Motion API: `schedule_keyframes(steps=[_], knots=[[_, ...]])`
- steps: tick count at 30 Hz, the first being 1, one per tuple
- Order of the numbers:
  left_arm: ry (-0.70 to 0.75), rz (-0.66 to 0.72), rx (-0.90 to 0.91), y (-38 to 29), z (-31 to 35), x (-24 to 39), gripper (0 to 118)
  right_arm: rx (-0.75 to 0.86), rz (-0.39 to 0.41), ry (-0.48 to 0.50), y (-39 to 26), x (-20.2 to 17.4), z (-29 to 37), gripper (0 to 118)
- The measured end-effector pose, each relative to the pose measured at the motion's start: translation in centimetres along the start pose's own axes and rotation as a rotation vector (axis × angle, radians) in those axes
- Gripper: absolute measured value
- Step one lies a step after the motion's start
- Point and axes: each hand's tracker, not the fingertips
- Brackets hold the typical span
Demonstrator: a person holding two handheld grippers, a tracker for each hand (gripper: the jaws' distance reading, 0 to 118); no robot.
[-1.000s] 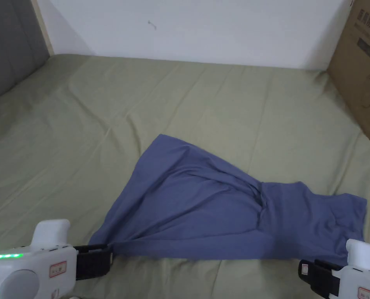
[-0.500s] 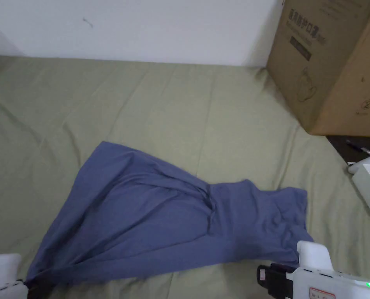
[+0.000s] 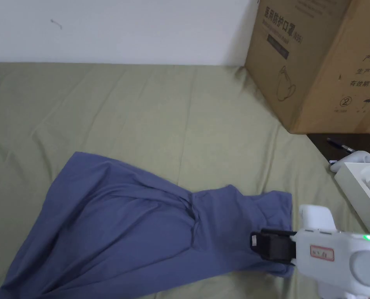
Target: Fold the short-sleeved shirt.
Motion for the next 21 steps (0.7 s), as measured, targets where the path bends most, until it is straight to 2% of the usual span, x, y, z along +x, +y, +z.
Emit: schedule_keyframes(steps=[2,11,16,18,20,21], knots=[[-0.003,0.002,-0.002,0.1,0.1,0.0,2,0.012,0.036,-0.047,2.0,0.1,-1.1,87],[0.014,-0.022,-0.022,0.3,-0.1,0.1,2,-0.050,0.100,-0.082,10.9,-0.3,-10.1,87],[0.017,-0.006,-0.043,0.4,-0.9,-0.3,2,-0.129,0.136,-0.071,13.1,-1.5,-15.2,87],[0.018,0.003,-0.051,0.4,-1.1,-0.3,2,-0.161,0.133,-0.096,13.5,-1.8,-17.5,87],[0.027,-0.005,-0.062,0.6,-1.2,0.2,2,-0.200,0.174,-0.059,13.6,-1.2,-20.5,87],[0.028,-0.012,-0.067,0.7,-1.3,0.3,2,-0.233,0.168,-0.055,13.5,-1.0,-21.6,86]])
